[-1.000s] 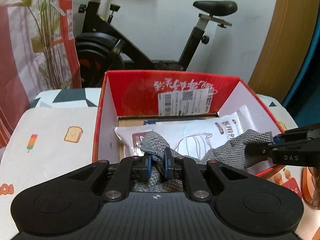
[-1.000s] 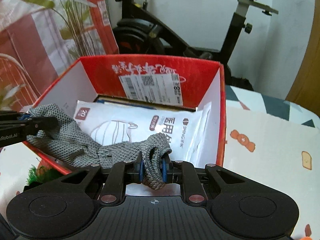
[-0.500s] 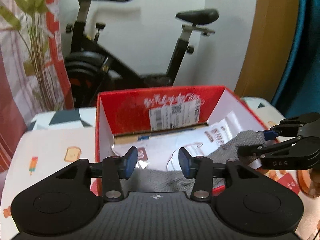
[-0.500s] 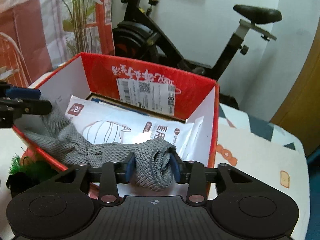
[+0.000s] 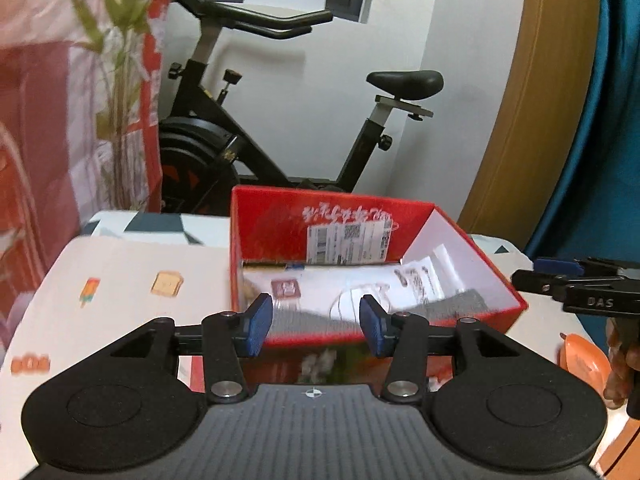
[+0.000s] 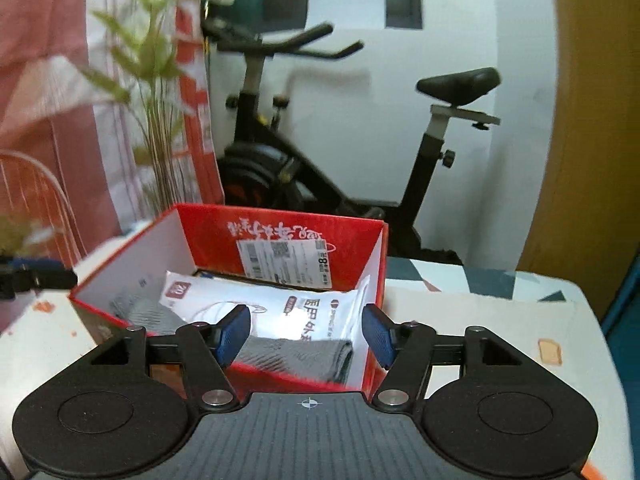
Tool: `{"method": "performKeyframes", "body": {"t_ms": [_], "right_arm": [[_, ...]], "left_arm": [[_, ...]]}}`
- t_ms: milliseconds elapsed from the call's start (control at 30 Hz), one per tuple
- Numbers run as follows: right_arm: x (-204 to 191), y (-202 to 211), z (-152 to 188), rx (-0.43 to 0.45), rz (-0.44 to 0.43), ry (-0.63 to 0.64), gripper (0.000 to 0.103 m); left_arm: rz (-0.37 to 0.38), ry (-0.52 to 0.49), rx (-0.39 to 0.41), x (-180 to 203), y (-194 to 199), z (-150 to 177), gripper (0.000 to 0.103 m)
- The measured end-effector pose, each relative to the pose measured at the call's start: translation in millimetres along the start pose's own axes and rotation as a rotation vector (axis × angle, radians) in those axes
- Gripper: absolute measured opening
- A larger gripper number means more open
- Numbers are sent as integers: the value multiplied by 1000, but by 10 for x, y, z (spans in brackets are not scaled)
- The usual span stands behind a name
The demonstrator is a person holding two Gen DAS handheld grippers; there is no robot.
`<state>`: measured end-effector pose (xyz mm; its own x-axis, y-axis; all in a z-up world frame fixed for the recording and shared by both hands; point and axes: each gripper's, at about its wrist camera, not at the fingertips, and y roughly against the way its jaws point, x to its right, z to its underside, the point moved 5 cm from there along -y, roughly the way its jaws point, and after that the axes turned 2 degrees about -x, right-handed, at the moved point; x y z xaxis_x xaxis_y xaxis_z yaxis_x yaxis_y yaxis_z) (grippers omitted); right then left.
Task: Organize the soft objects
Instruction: 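Lower the right gripper onto the black eye mask and close it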
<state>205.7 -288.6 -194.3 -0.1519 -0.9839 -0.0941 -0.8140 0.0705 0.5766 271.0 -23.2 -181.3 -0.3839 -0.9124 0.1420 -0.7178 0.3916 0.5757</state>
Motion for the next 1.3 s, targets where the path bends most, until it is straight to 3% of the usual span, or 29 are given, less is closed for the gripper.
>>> {"method": "performKeyframes", "body": {"t_ms": [200, 567, 867, 1300], "right_arm": [[-37, 210, 423, 58, -6, -58, 59], [-267, -92, 1455, -142, -26, -135, 58], [-368, -171, 1604, -199, -38, -155, 58], [-285, -215, 1661, -224, -72, -237, 60]], "left_arm": [[-17, 26, -14, 27, 96, 349, 50], [-19, 28, -104, 85, -81, 882, 50], [-46, 4, -151, 82, -212, 1128, 48], [-6, 59, -200, 32, -279, 1355, 48]]}}
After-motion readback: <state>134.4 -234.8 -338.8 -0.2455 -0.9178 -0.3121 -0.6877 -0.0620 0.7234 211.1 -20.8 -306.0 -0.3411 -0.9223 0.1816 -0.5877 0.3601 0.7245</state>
